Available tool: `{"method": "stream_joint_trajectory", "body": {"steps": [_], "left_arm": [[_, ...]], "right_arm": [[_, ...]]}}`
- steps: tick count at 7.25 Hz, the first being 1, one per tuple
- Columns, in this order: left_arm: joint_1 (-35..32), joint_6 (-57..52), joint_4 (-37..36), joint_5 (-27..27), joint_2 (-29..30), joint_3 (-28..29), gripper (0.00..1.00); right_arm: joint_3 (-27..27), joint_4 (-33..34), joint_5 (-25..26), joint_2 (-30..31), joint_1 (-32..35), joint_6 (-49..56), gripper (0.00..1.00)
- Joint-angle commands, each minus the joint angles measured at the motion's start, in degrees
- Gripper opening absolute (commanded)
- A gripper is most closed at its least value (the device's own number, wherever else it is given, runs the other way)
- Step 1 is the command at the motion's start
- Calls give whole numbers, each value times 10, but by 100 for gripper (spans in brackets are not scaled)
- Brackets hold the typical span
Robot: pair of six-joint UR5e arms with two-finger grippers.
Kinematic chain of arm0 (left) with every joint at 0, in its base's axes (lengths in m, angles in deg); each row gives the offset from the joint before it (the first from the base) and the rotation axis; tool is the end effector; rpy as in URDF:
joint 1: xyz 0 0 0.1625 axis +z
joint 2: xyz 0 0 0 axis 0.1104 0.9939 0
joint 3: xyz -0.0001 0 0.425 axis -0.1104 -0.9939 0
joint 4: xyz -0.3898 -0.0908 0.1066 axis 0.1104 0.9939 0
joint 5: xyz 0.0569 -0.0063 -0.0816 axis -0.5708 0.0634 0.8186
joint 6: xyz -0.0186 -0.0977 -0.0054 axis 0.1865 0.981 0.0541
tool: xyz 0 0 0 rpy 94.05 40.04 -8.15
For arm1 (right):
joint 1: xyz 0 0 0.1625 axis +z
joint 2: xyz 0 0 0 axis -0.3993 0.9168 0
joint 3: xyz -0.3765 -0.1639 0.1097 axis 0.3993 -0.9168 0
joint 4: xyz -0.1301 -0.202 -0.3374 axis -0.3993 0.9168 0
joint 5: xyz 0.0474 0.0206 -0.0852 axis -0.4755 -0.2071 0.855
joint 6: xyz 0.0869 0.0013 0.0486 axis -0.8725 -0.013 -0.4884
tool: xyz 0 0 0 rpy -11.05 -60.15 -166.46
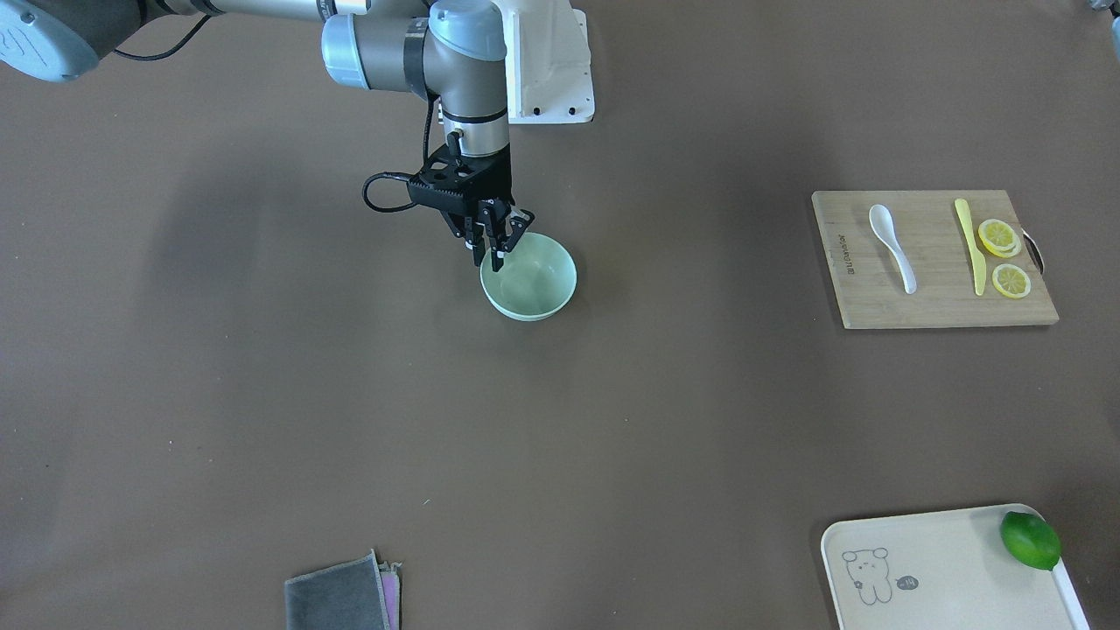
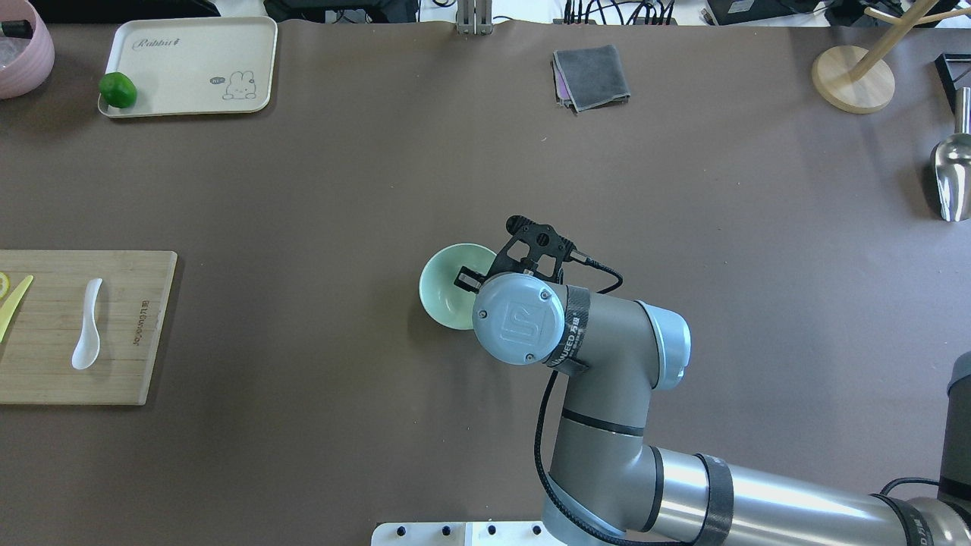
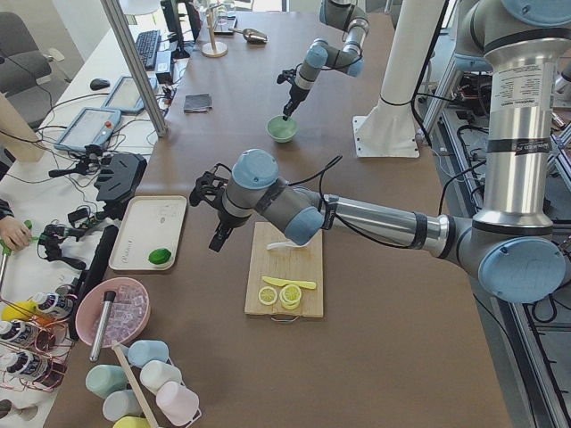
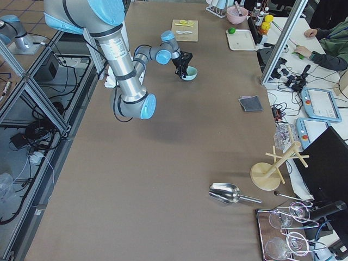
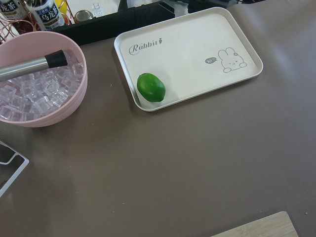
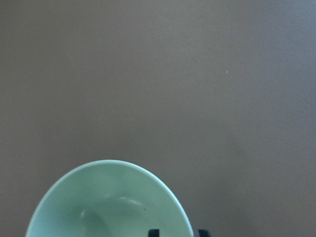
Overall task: Place spoon in bowl
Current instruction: 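Slide the pale green bowl with the right gripper toward the table center, then release the bowl and withdraw the right gripper while the left gripper reaches toward the spoon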
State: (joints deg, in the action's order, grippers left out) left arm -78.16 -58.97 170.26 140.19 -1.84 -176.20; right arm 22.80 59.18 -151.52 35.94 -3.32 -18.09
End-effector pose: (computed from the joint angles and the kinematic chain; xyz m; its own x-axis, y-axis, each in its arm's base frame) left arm -0.0155 -0.4980 0.5093 0.6579 0.2822 -0.6982 0.1126 0.8799 0.4617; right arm -0.5860 -0.3740 0.1987 0.5014 0.4185 0.7573 -0.5756 0.8148 -0.0692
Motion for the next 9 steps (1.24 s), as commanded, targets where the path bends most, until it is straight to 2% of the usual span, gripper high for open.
{"method": "stream_joint_trajectory", "body": {"steps": [1, 3, 4, 5, 6, 8, 9], "left_arm": [[50, 104, 48, -4, -13, 3, 98], [117, 275, 132, -11, -60, 1, 98], [169, 331, 170, -51, -89, 1, 98], [216, 378, 195, -112, -111, 1, 98], [246, 404, 196, -147, -112, 3, 98], [299, 434, 197, -192, -113, 5, 87], [324, 441, 196, -212, -113, 5, 78]], "right_arm": [[54, 4, -56, 11, 77, 99, 100], [132, 19, -266, 77, 247, 257, 100], [156, 18, -340, 135, 325, 368, 100], [163, 14, -391, 189, 395, 475, 100], [160, 18, -449, 233, 470, 585, 100], [146, 20, -543, 322, 603, 790, 100], [114, 19, -557, 353, 660, 890, 100]]}}
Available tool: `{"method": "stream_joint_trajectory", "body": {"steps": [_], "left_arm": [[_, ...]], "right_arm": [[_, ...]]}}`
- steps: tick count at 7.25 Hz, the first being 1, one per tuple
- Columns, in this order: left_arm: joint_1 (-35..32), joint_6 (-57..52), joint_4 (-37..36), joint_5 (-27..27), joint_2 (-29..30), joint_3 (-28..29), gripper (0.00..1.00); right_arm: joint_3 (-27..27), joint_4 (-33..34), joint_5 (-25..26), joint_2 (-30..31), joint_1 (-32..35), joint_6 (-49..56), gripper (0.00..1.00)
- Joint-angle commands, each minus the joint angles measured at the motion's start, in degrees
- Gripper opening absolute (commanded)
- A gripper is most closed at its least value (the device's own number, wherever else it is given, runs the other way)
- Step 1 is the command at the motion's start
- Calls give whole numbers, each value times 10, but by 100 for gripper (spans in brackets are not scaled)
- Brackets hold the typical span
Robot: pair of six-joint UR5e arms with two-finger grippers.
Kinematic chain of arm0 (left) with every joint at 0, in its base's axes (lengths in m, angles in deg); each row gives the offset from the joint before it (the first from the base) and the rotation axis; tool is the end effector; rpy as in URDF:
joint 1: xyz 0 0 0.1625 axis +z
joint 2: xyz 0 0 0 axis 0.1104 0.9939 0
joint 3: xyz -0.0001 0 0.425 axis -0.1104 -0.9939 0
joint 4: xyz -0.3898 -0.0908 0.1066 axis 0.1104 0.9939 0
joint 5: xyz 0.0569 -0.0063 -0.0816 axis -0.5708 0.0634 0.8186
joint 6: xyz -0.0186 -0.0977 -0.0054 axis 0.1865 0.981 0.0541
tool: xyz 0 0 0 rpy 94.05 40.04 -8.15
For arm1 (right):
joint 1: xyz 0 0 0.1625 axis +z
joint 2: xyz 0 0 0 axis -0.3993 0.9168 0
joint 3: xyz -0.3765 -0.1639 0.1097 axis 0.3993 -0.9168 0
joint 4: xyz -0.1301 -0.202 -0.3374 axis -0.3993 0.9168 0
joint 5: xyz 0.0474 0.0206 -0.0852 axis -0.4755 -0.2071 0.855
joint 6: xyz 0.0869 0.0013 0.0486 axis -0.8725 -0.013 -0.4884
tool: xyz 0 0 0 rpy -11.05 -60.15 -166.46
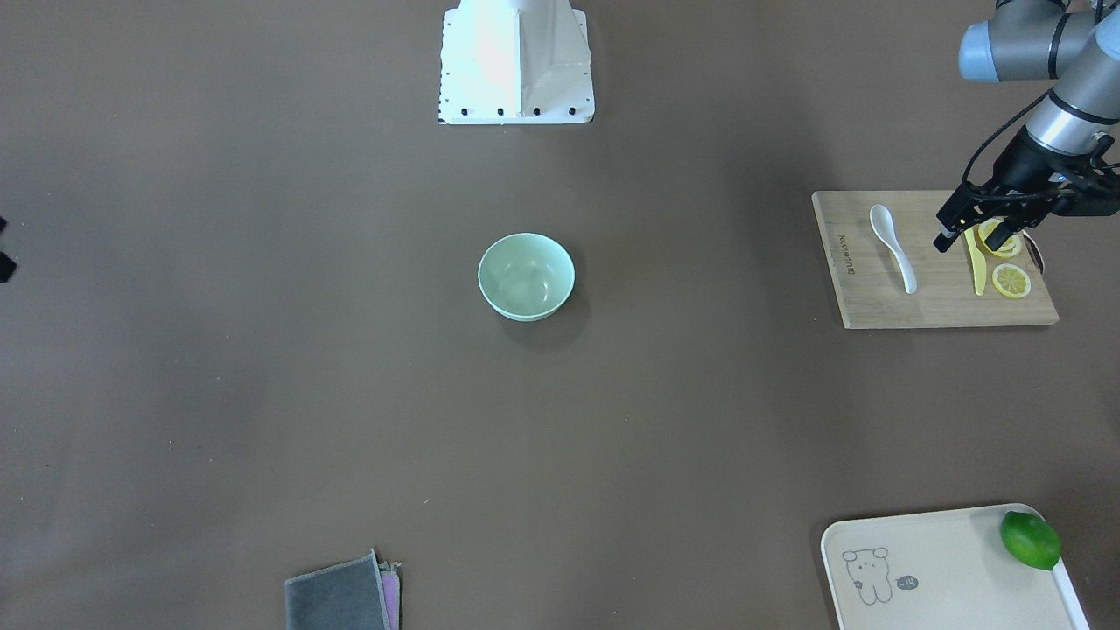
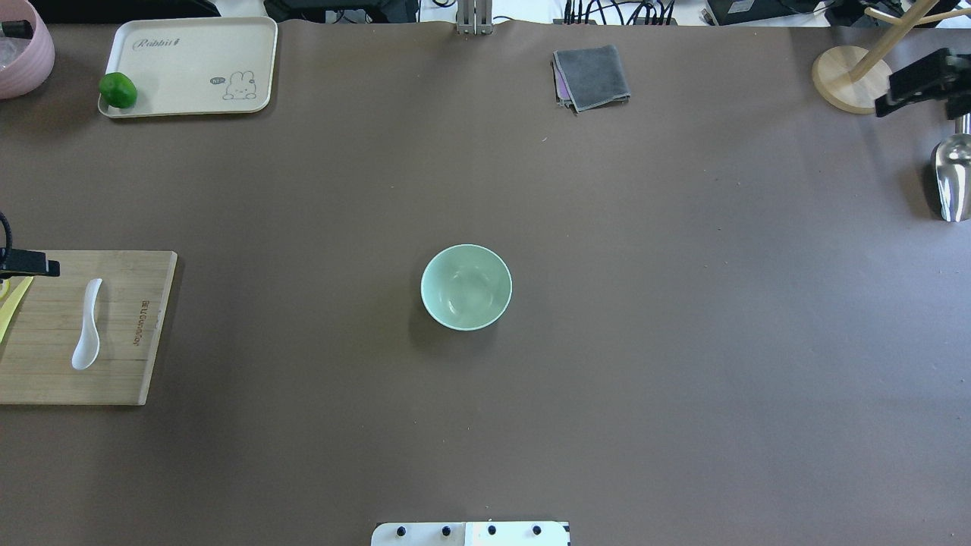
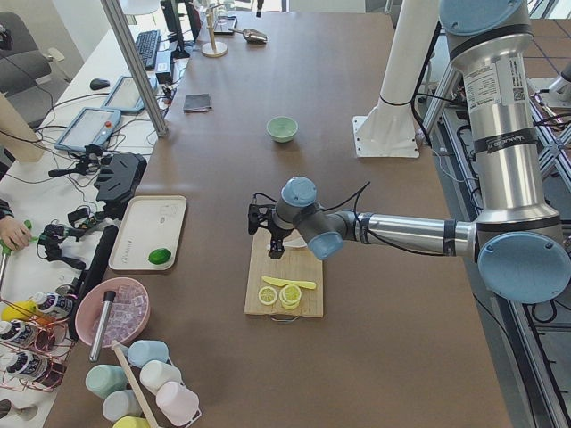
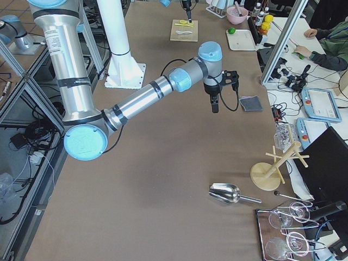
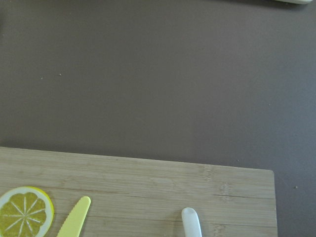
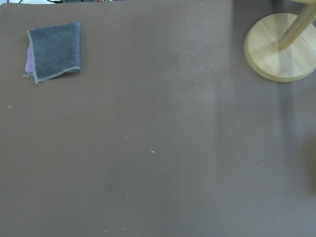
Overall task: Place spoon in bowl
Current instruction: 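Release the bowl and withdraw the right gripper while the left gripper reaches toward the spoon, then lower the left gripper onto the white spoon and close on it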
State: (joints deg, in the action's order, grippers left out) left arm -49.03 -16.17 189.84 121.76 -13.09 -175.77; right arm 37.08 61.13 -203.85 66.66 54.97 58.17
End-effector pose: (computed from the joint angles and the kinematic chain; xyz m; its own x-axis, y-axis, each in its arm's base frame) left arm 0.1704 -0.4035 0.5739 0.6138 -0.0737 -0.7860 0.2733 0.9539 0.1240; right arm -0.0413 -0.5273 0.3998 0.6501 -0.0583 0.7576 -0.1331 0.9729 0.1891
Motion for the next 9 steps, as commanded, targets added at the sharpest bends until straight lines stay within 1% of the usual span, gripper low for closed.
{"method": "stream_joint_trajectory", "body": {"steps": [1, 2, 3, 4, 5, 6, 7, 8, 9], "left_arm": [[59, 33, 0, -49, 4, 0, 73], [81, 43, 0, -65, 8, 1, 66], [87, 43, 1, -67, 13, 19, 61], [93, 43, 1, -82, 23, 35, 57], [96, 41, 4, -83, 28, 47, 52], [97, 41, 3, -83, 29, 47, 49], [98, 42, 3, -83, 30, 47, 33], [98, 46, 3, -82, 34, 39, 2], [98, 48, 1, -77, 43, 19, 0]], "right_arm": [[-61, 1, -43, 64, 119, 209, 100], [-69, -2, -44, 78, 138, 230, 100], [-69, -6, -44, 87, 140, 231, 100], [-70, -6, -44, 88, 140, 231, 100], [-70, -6, -43, 93, 140, 231, 100], [-70, -6, -43, 93, 140, 231, 100], [-69, -6, -43, 93, 140, 231, 100], [-69, -6, -43, 93, 140, 231, 100], [-69, -6, -43, 94, 140, 230, 100]]}}
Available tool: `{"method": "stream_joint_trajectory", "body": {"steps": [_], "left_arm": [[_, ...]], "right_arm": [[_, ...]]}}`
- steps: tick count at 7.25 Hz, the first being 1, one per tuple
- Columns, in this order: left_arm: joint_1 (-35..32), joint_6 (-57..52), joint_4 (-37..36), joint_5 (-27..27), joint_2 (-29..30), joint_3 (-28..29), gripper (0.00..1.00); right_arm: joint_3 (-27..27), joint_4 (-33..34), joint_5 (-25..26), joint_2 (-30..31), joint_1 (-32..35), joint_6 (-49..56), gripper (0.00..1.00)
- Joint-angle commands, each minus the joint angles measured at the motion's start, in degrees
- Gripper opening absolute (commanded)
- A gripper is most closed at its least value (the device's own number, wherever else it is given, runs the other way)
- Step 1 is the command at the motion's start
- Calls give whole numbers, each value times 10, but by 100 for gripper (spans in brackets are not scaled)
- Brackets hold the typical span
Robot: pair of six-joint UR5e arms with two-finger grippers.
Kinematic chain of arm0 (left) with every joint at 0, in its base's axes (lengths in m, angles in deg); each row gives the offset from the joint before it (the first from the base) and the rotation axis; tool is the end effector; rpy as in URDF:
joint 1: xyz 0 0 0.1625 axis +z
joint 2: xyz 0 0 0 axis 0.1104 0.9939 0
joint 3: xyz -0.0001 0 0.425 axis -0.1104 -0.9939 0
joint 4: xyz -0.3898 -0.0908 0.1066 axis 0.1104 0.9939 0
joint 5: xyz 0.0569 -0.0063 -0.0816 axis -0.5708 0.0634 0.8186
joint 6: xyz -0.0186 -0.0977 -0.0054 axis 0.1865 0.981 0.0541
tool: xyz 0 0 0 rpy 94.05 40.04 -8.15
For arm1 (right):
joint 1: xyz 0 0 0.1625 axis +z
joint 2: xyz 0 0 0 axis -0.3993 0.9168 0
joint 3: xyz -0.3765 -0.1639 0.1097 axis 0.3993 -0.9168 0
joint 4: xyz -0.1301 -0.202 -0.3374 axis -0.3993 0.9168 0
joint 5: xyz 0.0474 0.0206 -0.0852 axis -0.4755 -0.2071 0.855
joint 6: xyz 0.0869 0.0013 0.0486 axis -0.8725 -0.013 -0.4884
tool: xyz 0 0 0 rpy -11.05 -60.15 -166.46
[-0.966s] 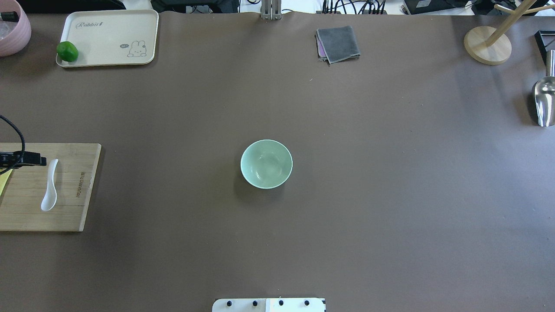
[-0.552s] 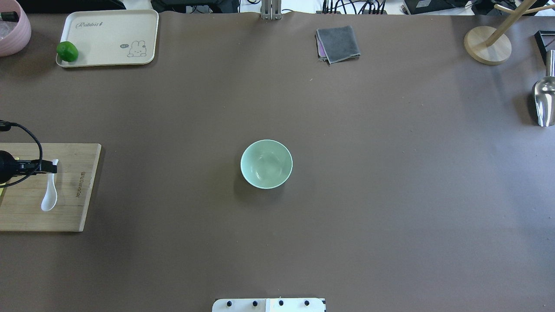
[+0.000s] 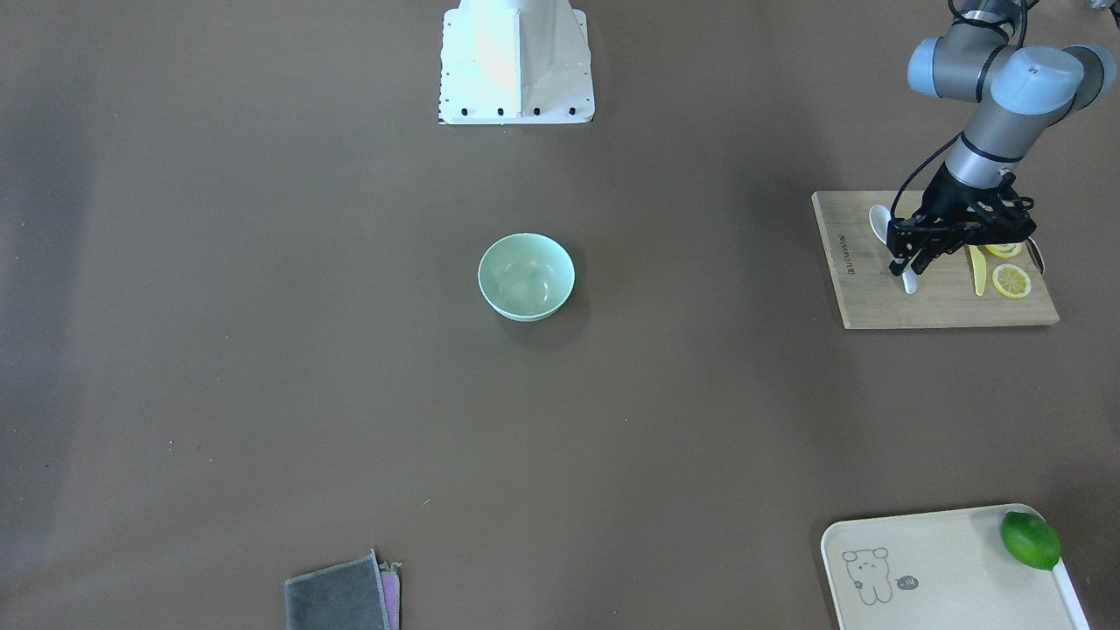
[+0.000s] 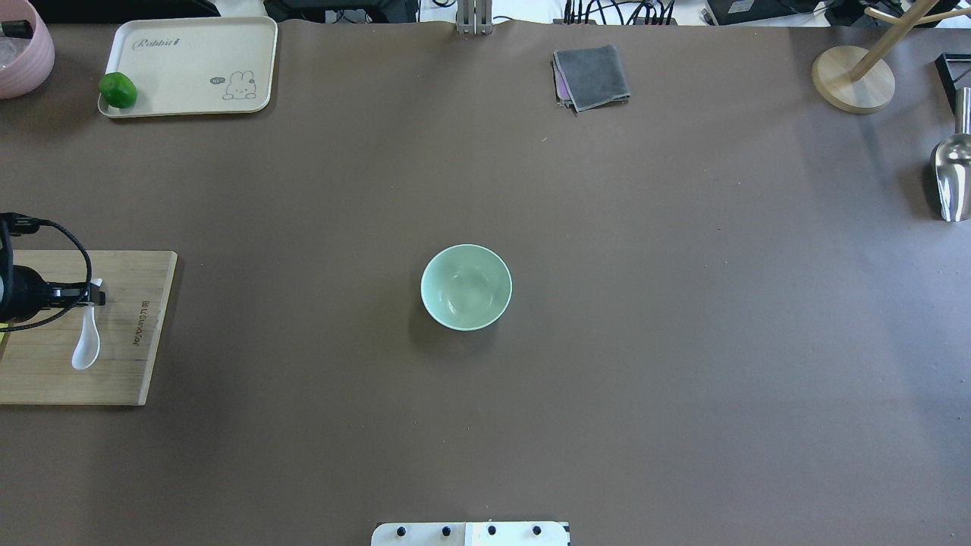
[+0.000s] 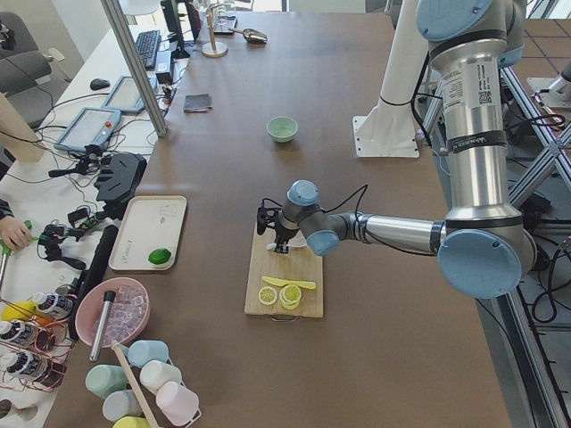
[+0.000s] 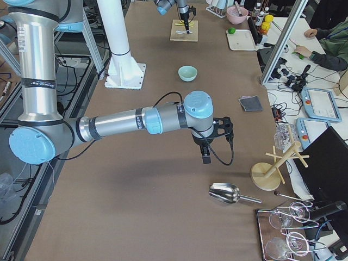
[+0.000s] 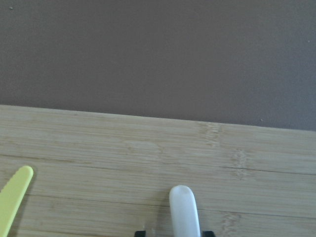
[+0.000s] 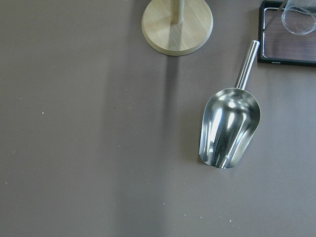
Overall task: Place spoon in bowl
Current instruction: 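Lower the left gripper onto the white spoon and close on it, then lift the white spoon with the left gripper and carry it toward the bowl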
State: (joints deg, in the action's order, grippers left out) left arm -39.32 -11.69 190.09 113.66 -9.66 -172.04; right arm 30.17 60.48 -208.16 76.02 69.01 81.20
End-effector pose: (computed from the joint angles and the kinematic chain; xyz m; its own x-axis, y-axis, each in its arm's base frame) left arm 0.2468 -0.3987 0.5847 0.6549 -0.0608 -0.7532 0.2508 0.9578 0.1407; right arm 0.0810 -0.4845 0.5349 0.6754 -0.1008 0.7306 -0.0847 0.9735 0.2126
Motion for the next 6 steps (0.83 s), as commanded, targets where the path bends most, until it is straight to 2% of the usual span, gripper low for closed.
{"method": "stream_joint_trajectory", "body": {"steps": [1, 2, 3, 4, 5, 6], "left_arm": [[0, 36, -8, 5, 31, -38, 0], [0, 100, -10, 4, 76, -36, 0], [13, 193, -33, 1, 155, -33, 0], [55, 267, -92, -15, 249, -28, 0], [108, 310, -182, -81, 341, -25, 0], [150, 346, -247, -129, 405, -13, 0]], "right_arm": [[1, -1, 2, 7, 0, -1, 100], [1, -1, 3, 9, 0, -1, 100], [2, -1, 3, 14, 0, -2, 100], [5, -3, 3, 23, 0, -2, 100], [9, -3, 4, 29, 1, -1, 100], [9, -3, 4, 32, 2, -1, 100]]}}
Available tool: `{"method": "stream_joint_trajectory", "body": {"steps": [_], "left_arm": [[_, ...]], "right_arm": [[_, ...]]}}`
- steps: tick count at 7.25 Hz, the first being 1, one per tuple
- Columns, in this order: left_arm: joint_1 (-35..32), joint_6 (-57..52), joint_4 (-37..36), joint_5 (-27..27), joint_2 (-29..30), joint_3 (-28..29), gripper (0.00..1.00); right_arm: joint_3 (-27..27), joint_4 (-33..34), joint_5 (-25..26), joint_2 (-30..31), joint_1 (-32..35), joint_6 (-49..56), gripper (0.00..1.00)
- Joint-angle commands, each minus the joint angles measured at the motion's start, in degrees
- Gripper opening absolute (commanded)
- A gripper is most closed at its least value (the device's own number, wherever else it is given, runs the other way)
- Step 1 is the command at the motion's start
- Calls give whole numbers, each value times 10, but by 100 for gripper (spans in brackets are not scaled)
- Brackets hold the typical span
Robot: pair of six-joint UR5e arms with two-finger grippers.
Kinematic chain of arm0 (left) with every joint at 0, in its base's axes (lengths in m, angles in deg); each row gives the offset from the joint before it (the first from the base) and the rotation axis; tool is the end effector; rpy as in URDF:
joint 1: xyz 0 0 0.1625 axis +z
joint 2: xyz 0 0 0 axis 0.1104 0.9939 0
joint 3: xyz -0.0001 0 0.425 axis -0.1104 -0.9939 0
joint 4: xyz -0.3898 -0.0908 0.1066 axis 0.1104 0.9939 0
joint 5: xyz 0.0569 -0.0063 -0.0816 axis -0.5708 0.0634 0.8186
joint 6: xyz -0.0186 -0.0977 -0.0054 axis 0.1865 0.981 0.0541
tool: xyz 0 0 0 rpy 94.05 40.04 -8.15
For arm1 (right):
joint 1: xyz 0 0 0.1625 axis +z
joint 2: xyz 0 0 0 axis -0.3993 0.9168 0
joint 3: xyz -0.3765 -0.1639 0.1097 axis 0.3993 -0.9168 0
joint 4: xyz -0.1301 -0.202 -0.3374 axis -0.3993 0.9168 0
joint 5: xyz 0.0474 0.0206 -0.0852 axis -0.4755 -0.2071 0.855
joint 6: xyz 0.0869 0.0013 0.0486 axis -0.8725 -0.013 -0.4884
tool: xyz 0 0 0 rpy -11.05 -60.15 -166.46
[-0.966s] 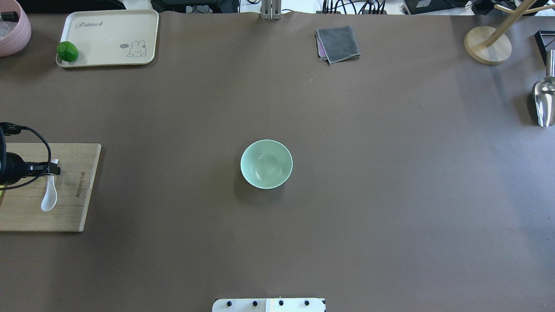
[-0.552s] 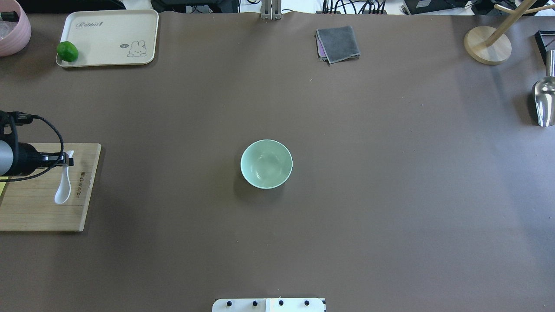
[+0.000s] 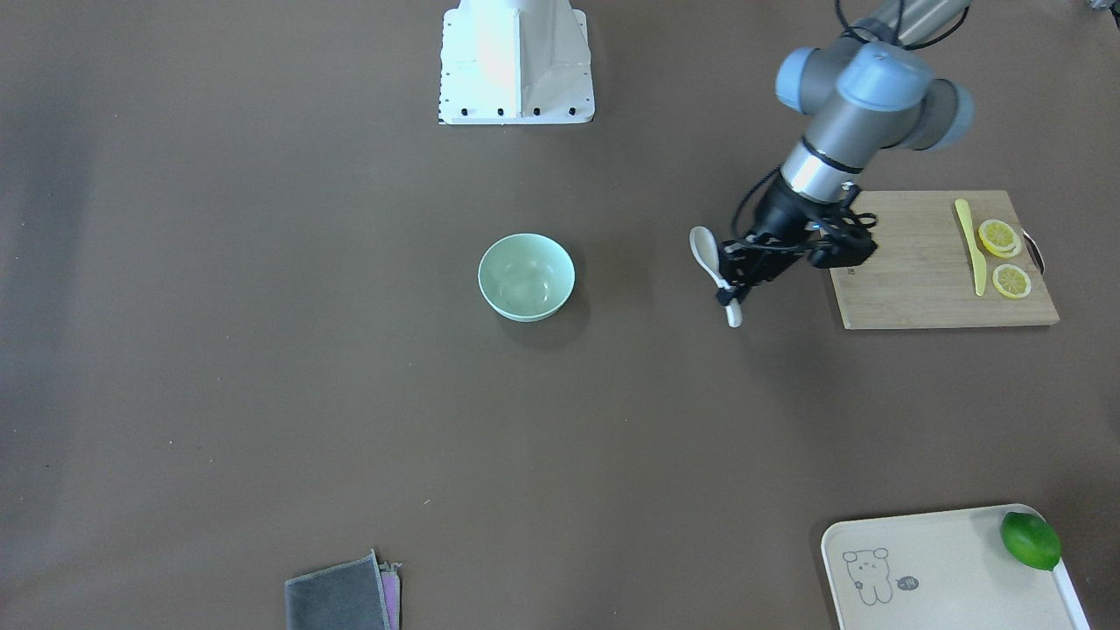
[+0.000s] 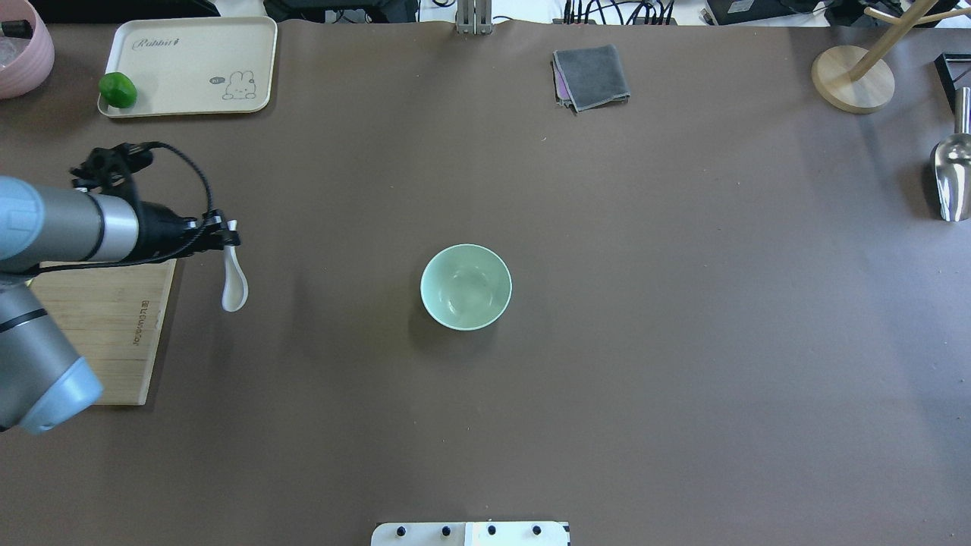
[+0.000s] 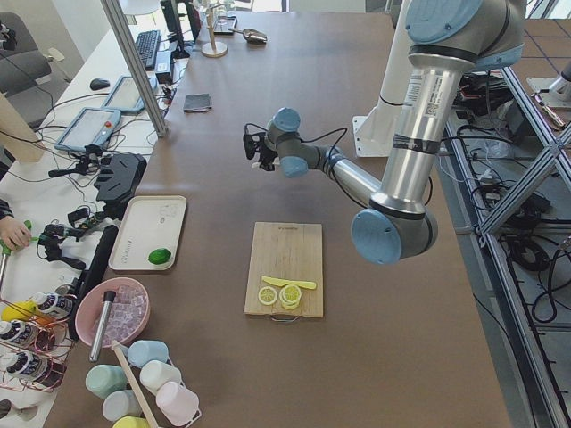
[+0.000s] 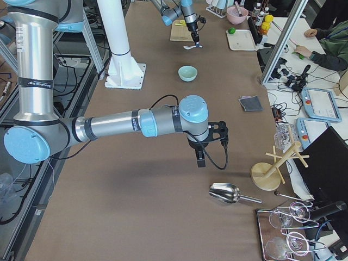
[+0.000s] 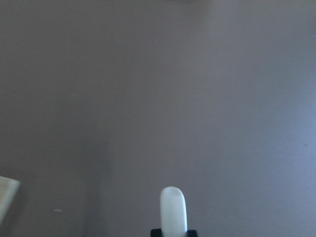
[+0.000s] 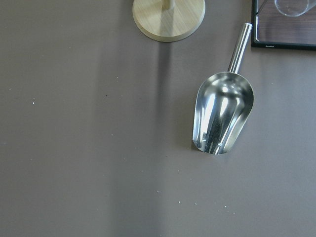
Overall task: Place spoon in bowl
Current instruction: 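Lift the white spoon with the left gripper and carry it toward the bowl, then lower the spoon into the bowl and open the left gripper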
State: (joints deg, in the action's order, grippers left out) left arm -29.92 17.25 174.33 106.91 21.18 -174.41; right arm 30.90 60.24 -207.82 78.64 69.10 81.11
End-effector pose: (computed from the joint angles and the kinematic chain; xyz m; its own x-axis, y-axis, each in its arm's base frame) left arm 0.4321 -0.4576 0.3059 0.3248 -0.2868 -0.9012 0.4472 0.8862 -0.1209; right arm 0.0814 -0.4667 0.5504 0.6787 -0.0760 0.7304 -0.0878 0.9791 0.1835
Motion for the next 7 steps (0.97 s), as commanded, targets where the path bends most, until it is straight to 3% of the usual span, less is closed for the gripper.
{"method": "stream_joint_trajectory", "body": {"steps": [1, 3, 4, 6, 7], "left_arm": [[72, 89, -102, -83, 132, 28, 0], [85, 102, -102, -101, 148, 43, 6], [86, 88, -102, -103, 143, 44, 97], [79, 0, -104, -97, 106, 9, 98], [71, -58, -114, -90, 53, -61, 98]], "right_arm": [[2, 0, 1, 7, 3, 0, 100], [3, 0, 1, 11, 6, 1, 100], [4, 0, 1, 15, 8, 1, 100], [3, 0, 3, 19, 10, -2, 100], [3, 0, 4, 22, 11, -4, 100]]}}
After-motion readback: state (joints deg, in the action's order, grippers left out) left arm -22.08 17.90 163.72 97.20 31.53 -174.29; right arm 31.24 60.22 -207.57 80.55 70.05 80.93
